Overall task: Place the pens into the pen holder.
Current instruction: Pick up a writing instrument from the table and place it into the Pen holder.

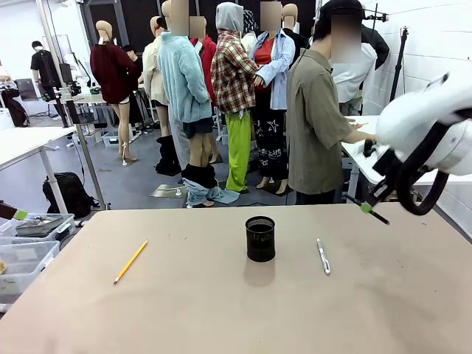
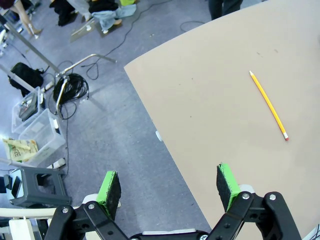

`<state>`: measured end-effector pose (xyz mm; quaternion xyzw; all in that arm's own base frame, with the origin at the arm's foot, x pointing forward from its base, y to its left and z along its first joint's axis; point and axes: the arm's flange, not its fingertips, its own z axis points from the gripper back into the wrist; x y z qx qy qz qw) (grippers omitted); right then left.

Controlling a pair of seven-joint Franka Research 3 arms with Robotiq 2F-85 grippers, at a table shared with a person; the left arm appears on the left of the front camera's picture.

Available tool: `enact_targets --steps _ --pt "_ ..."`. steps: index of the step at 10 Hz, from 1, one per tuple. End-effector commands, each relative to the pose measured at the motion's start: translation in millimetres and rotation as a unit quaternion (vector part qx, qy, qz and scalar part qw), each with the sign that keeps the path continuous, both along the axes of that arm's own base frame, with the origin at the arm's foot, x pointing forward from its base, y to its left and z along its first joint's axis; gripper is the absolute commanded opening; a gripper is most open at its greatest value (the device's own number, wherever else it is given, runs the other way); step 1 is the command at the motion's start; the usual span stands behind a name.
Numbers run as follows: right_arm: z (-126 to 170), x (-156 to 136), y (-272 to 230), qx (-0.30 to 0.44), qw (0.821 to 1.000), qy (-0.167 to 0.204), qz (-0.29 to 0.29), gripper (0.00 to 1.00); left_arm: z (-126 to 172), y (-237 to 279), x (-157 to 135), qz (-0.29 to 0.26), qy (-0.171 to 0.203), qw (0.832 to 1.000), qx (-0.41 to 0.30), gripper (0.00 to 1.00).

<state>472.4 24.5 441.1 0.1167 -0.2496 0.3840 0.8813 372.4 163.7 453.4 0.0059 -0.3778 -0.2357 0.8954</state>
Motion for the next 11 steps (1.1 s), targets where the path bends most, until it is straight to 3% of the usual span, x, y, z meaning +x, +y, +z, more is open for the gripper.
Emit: enact_targets --steps 1,4,7,8,9,10,11 --pt "1.7 -11.7 -7.2 0.086 0.994 -0.018 0.068 0.00 -0.6 0.5 0.2 0.004 0.002 1.000 -0.003 1.00" --pt "25.3 -5.6 20.7 0.198 0.963 -0.031 0.181 0.00 -0.6 0.5 0.2 0.004 0.002 1.000 -0.003 1.00" --pt "32.7 5.0 67.8 0.286 0.916 -0.032 0.280 0.00 -0.6 0.5 0.2 0.004 0.002 1.000 -0.003 1.00" --pt "29.1 14.5 87.9 0.323 0.892 -0.036 0.313 0.00 -0.6 0.5 0.2 0.004 0.002 1.000 -0.003 1.00" --pt "22.1 19.3 104.7 0.342 0.883 -0.043 0.319 0.00 -0.6 0.5 0.2 0.004 0.002 1.000 -0.003 1.00" --pt "12.7 22.2 118.9 0.348 0.884 -0.021 0.312 0.00 -0.6 0.5 0.2 0.004 0.002 1.000 -0.003 1.00" --pt "32.2 1.6 100.0 0.319 0.896 -0.040 0.307 0.00 -0.6 0.5 0.2 0.004 0.002 1.000 -0.003 1.00"
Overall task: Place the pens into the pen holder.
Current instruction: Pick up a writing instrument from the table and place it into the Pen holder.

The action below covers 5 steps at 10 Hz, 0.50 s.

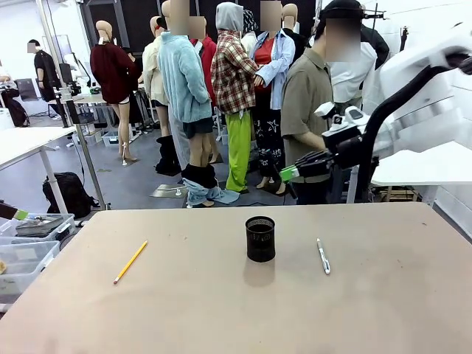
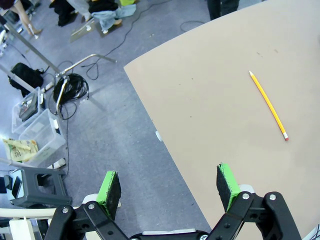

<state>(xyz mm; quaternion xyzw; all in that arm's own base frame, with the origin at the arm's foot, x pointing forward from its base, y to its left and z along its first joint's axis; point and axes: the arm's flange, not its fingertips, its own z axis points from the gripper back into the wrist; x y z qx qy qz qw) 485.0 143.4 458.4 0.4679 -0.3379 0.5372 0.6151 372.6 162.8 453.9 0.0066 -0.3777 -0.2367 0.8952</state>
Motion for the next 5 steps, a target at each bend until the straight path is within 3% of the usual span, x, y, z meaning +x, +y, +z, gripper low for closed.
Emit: enact_targets --steps 1,3,4,5 --pt "14.9 -11.1 -18.9 -0.014 1.000 -0.014 -0.014 0.00 -1.0 1.3 0.0 0.005 0.002 1.000 -0.004 1.00" --pt "5.5 -0.8 -7.0 -0.004 1.000 -0.006 -0.005 0.00 -1.0 1.3 0.0 0.005 0.002 1.000 -0.004 1.00" --pt "-5.1 -2.2 1.9 -0.004 0.999 -0.038 0.028 0.00 -1.0 1.3 0.0 0.005 0.002 1.000 -0.004 1.00" --pt "-17.2 10.3 19.9 -0.001 0.999 -0.033 0.037 0.00 -1.0 1.3 0.0 0.005 0.002 1.000 -0.004 1.00"
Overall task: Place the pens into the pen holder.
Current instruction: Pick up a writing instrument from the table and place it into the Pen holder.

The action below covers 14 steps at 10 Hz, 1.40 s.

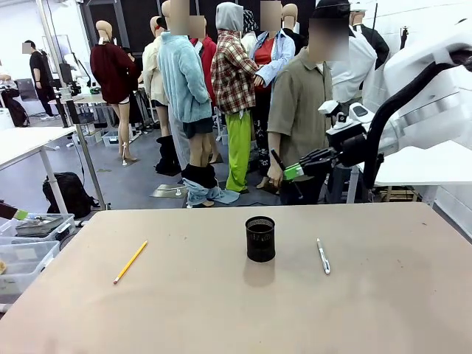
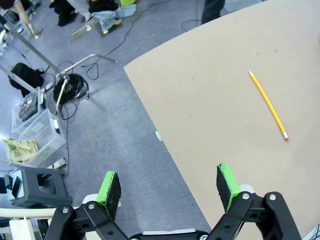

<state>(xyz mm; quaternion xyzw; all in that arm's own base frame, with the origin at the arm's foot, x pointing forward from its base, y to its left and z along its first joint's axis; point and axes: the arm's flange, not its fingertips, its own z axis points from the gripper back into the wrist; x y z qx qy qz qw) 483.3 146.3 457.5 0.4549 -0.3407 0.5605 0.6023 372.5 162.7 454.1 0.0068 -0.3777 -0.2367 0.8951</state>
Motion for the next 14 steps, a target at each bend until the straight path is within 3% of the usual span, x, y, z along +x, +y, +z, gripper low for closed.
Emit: enact_targets --steps 1,4,7,9,14 --pt "-24.8 24.1 32.0 0.009 1.000 -0.006 0.021 0.00 -1.2 1.4 0.0 0.005 0.003 1.000 -0.004 1.00" --pt "-52.7 54.7 65.2 0.020 0.999 0.009 0.049 0.00 -1.2 1.4 0.0 0.005 0.003 1.000 -0.004 1.00" --pt "-78.4 82.8 78.2 0.015 0.999 0.029 0.038 0.00 -1.2 1.4 0.0 0.005 0.003 1.000 -0.004 1.00" --pt "-92.3 99.2 82.8 -0.002 1.000 0.014 0.004 0.00 -1.2 1.4 0.0 0.005 0.003 1.000 -0.004 1.00" --pt "-124.4 112.8 90.9 -0.018 0.999 0.034 0.006 0.00 -1.2 1.4 0.0 0.005 0.003 1.000 -0.004 1.00"
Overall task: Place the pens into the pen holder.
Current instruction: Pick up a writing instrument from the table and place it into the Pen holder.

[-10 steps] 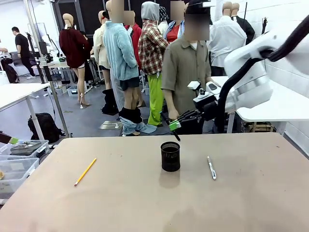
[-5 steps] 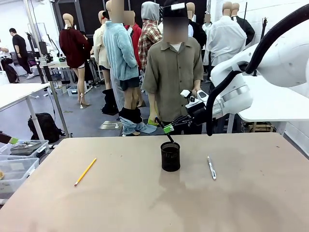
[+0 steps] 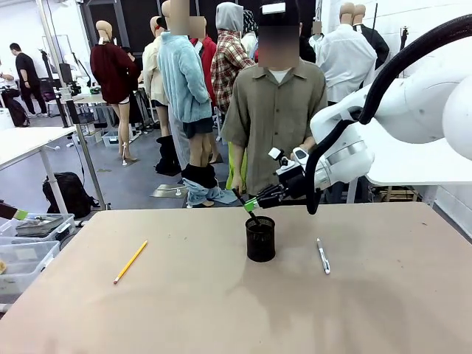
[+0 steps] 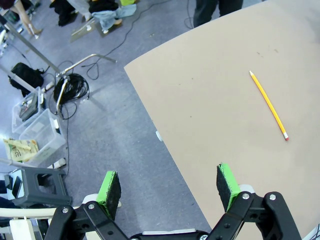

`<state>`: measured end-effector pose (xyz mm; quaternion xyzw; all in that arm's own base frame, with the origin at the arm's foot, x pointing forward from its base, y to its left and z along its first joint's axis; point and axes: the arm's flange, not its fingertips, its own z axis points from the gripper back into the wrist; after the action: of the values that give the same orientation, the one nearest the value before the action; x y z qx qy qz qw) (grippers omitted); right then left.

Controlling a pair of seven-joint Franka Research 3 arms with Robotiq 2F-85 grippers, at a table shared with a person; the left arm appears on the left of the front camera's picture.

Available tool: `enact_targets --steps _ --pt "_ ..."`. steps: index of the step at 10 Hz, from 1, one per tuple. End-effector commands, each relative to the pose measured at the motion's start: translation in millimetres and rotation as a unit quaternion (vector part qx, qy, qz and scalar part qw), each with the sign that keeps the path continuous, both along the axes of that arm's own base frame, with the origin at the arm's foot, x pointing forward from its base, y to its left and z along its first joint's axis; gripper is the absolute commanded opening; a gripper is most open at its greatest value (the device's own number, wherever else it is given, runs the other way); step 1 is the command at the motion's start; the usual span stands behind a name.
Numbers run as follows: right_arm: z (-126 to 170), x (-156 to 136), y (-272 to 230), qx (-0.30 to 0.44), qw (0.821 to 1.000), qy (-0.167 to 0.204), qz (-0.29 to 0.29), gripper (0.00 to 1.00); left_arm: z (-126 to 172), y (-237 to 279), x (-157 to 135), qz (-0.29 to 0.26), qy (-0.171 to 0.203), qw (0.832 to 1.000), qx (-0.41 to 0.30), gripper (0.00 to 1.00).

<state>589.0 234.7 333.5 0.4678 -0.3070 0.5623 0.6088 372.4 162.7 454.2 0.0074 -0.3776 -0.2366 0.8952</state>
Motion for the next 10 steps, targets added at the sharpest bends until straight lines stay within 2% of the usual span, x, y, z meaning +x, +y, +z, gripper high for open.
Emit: enact_targets --steps 1,2,3,4,7,9,10 --pt "-3.1 6.9 -0.2 -0.006 1.000 0.007 -0.011 0.00 -1.4 1.4 0.2 0.004 0.003 1.000 -0.005 1.00" --pt "-6.9 5.1 -3.6 -0.011 1.000 0.005 -0.018 0.00 -1.4 1.4 0.2 0.004 0.003 1.000 -0.005 1.00" --pt "-10.7 4.4 -9.1 -0.014 0.999 0.006 -0.028 0.08 -1.4 1.4 0.2 0.004 0.003 1.000 -0.005 1.00" --pt "-12.6 4.4 -14.7 -0.014 0.999 0.010 -0.032 0.23 -1.4 1.4 0.2 0.004 0.003 1.000 -0.005 1.00" --pt "-2.1 -1.6 -34.6 0.000 0.999 0.005 -0.039 0.81 -1.4 1.4 0.2 0.004 0.003 1.000 -0.005 1.00" --pt "17.4 -17.6 -71.2 0.009 0.997 -0.003 -0.074 0.81 -1.4 1.4 0.2 0.004 0.003 1.000 -0.005 1.00" --pt "27.6 -28.1 -100.3 -0.017 0.993 -0.012 -0.117 0.81 -1.4 1.4 0.2 0.004 0.003 1.000 -0.005 1.00"
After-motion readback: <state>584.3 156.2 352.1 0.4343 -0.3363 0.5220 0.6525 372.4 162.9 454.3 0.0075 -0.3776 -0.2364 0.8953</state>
